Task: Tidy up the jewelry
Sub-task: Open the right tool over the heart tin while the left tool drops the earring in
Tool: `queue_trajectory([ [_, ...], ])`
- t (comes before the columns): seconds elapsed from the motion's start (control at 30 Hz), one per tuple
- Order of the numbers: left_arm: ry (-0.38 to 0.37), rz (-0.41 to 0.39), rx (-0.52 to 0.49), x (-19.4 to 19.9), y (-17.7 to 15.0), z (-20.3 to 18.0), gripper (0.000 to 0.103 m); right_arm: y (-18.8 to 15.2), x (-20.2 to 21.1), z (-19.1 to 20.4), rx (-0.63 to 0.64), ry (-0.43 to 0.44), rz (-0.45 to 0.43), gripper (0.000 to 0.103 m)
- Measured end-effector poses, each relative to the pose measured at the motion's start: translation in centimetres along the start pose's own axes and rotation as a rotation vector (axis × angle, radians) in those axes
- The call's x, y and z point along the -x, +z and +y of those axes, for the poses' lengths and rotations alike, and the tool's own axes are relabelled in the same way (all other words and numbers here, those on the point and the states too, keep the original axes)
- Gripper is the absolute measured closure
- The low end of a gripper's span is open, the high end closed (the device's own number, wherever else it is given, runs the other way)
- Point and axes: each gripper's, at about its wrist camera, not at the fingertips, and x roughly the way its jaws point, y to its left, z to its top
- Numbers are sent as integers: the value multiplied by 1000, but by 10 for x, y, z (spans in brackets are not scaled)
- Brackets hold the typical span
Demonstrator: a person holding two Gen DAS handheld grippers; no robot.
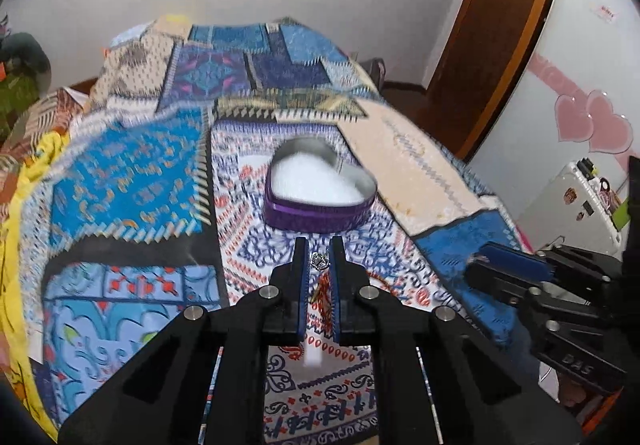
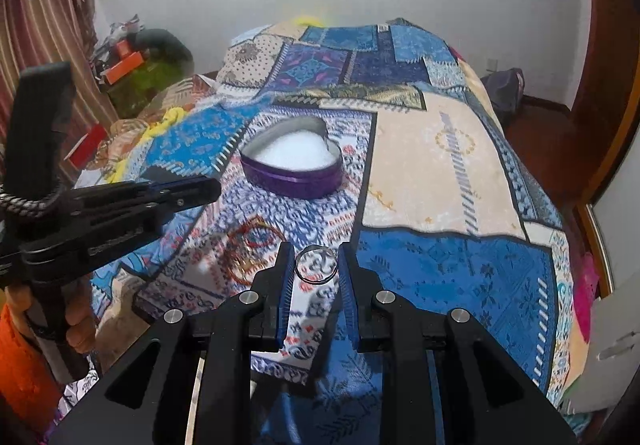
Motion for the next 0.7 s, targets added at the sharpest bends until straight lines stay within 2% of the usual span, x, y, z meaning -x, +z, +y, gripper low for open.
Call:
queue_trajectory([
  [0.33, 16, -104, -25, 34, 25, 2, 95, 30, -1, 8, 25, 0, -64, 83],
  [0.7, 23, -144, -34, 24, 47, 9, 95, 62, -22, 15, 84, 20, -86, 83],
])
